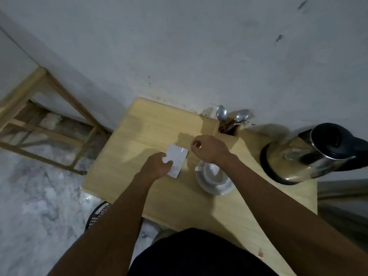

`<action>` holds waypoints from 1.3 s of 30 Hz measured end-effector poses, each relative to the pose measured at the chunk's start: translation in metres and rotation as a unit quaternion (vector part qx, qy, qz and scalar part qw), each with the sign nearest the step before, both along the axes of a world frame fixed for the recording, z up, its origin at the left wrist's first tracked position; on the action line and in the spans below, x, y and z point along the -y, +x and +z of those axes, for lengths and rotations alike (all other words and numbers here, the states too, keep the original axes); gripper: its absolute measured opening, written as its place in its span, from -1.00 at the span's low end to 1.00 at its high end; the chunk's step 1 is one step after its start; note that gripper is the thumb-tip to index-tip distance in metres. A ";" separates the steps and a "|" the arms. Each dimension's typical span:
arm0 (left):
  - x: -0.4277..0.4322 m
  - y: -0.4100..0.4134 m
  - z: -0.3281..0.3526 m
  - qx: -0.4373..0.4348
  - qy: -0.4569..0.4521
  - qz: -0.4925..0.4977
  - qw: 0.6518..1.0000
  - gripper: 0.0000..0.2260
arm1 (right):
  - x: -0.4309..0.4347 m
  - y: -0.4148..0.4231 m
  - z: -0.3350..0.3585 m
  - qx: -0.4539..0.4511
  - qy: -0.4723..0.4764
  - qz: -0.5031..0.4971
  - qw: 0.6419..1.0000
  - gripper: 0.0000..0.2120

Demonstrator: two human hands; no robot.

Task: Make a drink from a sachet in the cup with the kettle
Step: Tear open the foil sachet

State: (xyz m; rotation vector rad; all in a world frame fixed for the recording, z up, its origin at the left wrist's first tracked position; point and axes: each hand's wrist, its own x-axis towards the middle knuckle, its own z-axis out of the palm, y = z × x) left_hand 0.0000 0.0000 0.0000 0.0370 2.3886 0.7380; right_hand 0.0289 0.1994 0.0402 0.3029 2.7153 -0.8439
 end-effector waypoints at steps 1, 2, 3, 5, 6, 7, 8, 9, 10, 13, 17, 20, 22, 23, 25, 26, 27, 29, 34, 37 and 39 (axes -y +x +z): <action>0.002 0.004 -0.006 -0.016 0.004 0.001 1.000 -0.63 | 0.003 -0.004 -0.005 0.018 0.009 0.004 1.000 -0.77; 0.004 0.003 -0.011 -0.035 0.003 0.010 0.999 -0.63 | 0.006 -0.011 -0.011 0.034 0.018 0.006 0.999 -0.76; 0.008 0.002 -0.023 -0.044 -0.013 0.006 0.999 -0.62 | 0.010 -0.017 -0.021 0.056 0.021 0.007 0.998 -0.73; 0.009 0.004 -0.035 -0.050 -0.056 0.004 0.997 -0.63 | 0.018 -0.026 -0.036 0.101 0.024 0.006 0.995 -0.68; 0.008 0.004 -0.039 -0.057 -0.077 0.004 0.995 -0.63 | 0.022 -0.031 -0.044 0.116 0.025 0.006 0.993 -0.65; 0.007 0.002 -0.042 -0.080 -0.090 0.000 0.993 -0.63 | 0.025 -0.036 -0.053 0.128 0.028 0.004 0.991 -0.61; 0.004 0.000 -0.040 -0.098 -0.104 -0.003 0.990 -0.64 | 0.030 -0.040 -0.060 0.135 0.033 0.003 0.990 -0.58; 0.003 -0.002 -0.044 -0.115 -0.109 -0.008 0.987 -0.65 | 0.034 -0.044 -0.066 0.143 0.045 0.002 0.989 -0.57; 0.002 -0.003 -0.046 -0.123 -0.109 -0.008 0.986 -0.66 | 0.038 -0.048 -0.071 0.143 0.060 0.000 0.988 -0.57; 0.002 -0.012 -0.056 -0.135 -0.109 -0.010 0.985 -0.69 | 0.049 -0.059 -0.078 0.135 0.073 -0.016 0.988 -0.66; 0.003 -0.017 -0.059 -0.135 -0.093 -0.012 0.986 -0.74 | 0.051 -0.062 -0.084 0.136 0.054 -0.041 0.988 -0.78; 0.006 -0.021 -0.056 -0.143 -0.075 -0.019 0.987 -0.74 | 0.045 -0.058 -0.084 0.134 0.000 -0.051 0.990 -0.87; 0.010 -0.025 -0.060 -0.161 -0.067 -0.039 0.984 -0.70 | 0.039 -0.055 -0.080 0.125 -0.070 -0.058 0.988 -0.90; 0.011 -0.028 -0.062 -0.172 -0.063 -0.052 0.982 -0.66 | 0.037 -0.054 -0.075 0.114 -0.103 -0.055 0.987 -0.89; 0.015 -0.035 -0.059 -0.166 -0.013 -0.043 0.985 -0.63 | 0.035 -0.049 -0.061 0.090 -0.172 -0.050 0.980 -0.88; 0.018 -0.040 -0.051 -0.149 0.048 -0.020 0.988 -0.66 | 0.034 -0.047 -0.053 0.080 -0.205 -0.052 0.974 -0.89; 0.019 -0.045 -0.044 -0.131 0.112 -0.002 0.985 -0.72 | 0.032 -0.043 -0.045 0.070 -0.232 -0.057 0.968 -0.90; 0.021 -0.055 -0.021 -0.092 0.194 -0.011 0.977 -0.83 | 0.029 -0.037 -0.033 0.051 -0.268 -0.080 0.959 -0.91; 0.013 -0.064 0.021 -0.039 0.258 -0.067 0.963 -0.85 | 0.026 -0.027 -0.010 -0.001 -0.273 -0.104 0.956 -0.89; 0.005 -0.062 0.037 -0.028 0.292 -0.061 0.954 -0.83 | 0.026 -0.021 0.002 -0.032 -0.263 -0.124 0.956 -0.87; 0.001 -0.059 0.046 -0.028 0.303 -0.065 0.950 -0.84 | 0.025 -0.014 0.012 -0.057 -0.258 -0.134 0.955 -0.87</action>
